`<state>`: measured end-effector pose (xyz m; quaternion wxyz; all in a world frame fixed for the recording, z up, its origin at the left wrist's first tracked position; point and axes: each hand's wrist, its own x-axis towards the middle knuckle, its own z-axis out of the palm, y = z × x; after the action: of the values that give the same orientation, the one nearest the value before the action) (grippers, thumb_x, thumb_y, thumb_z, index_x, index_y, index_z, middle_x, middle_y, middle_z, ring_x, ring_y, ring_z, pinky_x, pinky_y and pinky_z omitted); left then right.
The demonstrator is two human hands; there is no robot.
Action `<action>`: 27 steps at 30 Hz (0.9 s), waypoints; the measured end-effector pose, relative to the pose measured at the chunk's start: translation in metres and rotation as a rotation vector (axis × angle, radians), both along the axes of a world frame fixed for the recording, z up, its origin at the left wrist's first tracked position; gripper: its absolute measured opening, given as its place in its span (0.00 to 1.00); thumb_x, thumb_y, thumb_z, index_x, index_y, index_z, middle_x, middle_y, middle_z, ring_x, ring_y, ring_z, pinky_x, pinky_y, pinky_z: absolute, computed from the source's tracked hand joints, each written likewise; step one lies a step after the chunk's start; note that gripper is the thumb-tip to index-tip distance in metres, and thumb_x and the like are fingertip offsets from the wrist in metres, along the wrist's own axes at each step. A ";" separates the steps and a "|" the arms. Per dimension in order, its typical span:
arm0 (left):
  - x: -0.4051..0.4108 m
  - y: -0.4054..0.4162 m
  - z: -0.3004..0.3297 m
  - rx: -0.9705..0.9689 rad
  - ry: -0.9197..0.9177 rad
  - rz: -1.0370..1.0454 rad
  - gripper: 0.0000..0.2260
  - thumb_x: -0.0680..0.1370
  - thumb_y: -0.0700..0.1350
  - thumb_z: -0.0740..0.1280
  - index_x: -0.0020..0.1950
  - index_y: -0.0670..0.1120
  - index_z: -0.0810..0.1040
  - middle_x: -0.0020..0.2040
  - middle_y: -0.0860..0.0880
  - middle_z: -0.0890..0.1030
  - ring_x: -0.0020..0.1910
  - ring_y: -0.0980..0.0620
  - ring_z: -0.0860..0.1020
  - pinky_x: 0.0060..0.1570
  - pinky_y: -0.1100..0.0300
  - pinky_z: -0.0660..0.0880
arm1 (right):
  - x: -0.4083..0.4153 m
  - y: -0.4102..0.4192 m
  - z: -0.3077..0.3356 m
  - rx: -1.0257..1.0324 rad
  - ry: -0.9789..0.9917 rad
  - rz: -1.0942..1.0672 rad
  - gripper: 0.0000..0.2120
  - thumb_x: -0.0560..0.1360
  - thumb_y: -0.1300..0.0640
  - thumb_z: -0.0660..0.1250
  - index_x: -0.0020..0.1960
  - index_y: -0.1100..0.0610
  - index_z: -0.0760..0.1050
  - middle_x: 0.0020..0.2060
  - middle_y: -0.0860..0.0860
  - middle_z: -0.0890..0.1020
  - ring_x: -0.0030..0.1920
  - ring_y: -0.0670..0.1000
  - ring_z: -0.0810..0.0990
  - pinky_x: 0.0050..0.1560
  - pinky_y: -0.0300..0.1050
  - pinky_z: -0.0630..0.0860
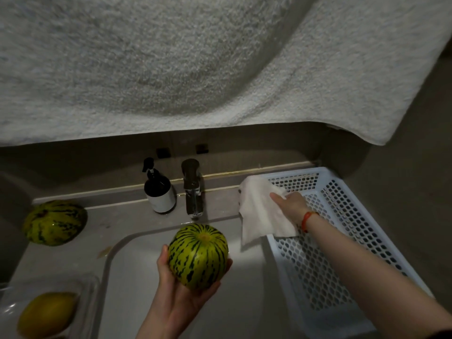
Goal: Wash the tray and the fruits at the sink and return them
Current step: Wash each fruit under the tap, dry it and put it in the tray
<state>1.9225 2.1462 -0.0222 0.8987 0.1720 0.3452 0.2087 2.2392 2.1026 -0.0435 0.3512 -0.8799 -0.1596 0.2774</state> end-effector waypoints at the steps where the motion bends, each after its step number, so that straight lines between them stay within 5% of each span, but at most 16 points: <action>1: 0.000 0.001 -0.001 -0.035 -0.066 -0.042 0.25 0.72 0.64 0.61 0.48 0.45 0.85 0.53 0.39 0.83 0.51 0.44 0.83 0.52 0.55 0.73 | 0.000 0.002 -0.004 -0.017 -0.028 0.009 0.23 0.73 0.40 0.66 0.45 0.62 0.77 0.43 0.56 0.81 0.46 0.57 0.79 0.39 0.42 0.69; 4: -0.001 0.002 0.000 -0.065 -0.027 0.002 0.21 0.72 0.62 0.64 0.52 0.49 0.85 0.56 0.42 0.82 0.53 0.47 0.82 0.45 0.58 0.78 | -0.003 0.004 -0.011 -0.087 -0.102 0.039 0.21 0.74 0.40 0.64 0.39 0.58 0.72 0.37 0.54 0.77 0.43 0.57 0.77 0.43 0.45 0.69; 7: -0.004 0.001 0.003 -0.131 -0.114 -0.039 0.41 0.59 0.66 0.68 0.64 0.41 0.74 0.60 0.34 0.77 0.54 0.35 0.79 0.44 0.50 0.81 | -0.008 0.002 -0.005 -0.020 -0.183 -0.020 0.20 0.77 0.49 0.64 0.61 0.63 0.72 0.56 0.61 0.78 0.57 0.61 0.76 0.57 0.48 0.70; 11: -0.008 0.002 0.017 -0.209 -0.166 0.002 0.41 0.59 0.63 0.70 0.65 0.40 0.72 0.57 0.32 0.79 0.50 0.31 0.80 0.38 0.45 0.80 | -0.051 -0.001 0.041 0.272 -0.296 -0.086 0.10 0.78 0.61 0.59 0.58 0.58 0.74 0.50 0.57 0.80 0.44 0.54 0.78 0.44 0.46 0.75; 16: -0.022 0.009 0.026 -0.171 -0.094 0.068 0.33 0.64 0.61 0.67 0.62 0.42 0.75 0.56 0.34 0.80 0.51 0.35 0.80 0.36 0.44 0.80 | -0.161 -0.019 0.093 0.609 -0.013 0.321 0.06 0.77 0.57 0.64 0.51 0.47 0.74 0.46 0.49 0.79 0.46 0.47 0.79 0.44 0.38 0.76; 20: -0.044 0.016 0.035 0.056 -0.049 0.021 0.23 0.69 0.58 0.64 0.57 0.45 0.79 0.53 0.39 0.83 0.48 0.41 0.83 0.39 0.44 0.80 | -0.226 -0.022 0.100 0.527 0.269 0.613 0.24 0.65 0.40 0.69 0.60 0.39 0.68 0.54 0.37 0.75 0.52 0.35 0.76 0.44 0.32 0.77; 25: -0.078 0.016 0.041 0.153 0.017 0.033 0.20 0.72 0.53 0.62 0.60 0.45 0.77 0.50 0.44 0.83 0.42 0.45 0.83 0.45 0.52 0.74 | -0.271 -0.006 0.075 0.414 0.063 0.655 0.47 0.60 0.54 0.81 0.71 0.48 0.58 0.60 0.45 0.72 0.60 0.41 0.73 0.57 0.29 0.71; 27: -0.093 0.015 0.039 0.186 0.077 0.074 0.15 0.76 0.51 0.61 0.61 0.52 0.75 0.50 0.48 0.81 0.40 0.46 0.81 0.43 0.54 0.73 | -0.279 0.000 0.068 0.410 0.156 0.580 0.45 0.60 0.57 0.81 0.70 0.51 0.59 0.58 0.48 0.75 0.59 0.46 0.75 0.54 0.36 0.75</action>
<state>1.8295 2.1613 0.0168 0.8566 0.2496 0.3646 0.2663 1.9607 2.1029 0.0243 0.4381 -0.6857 -0.4275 0.3938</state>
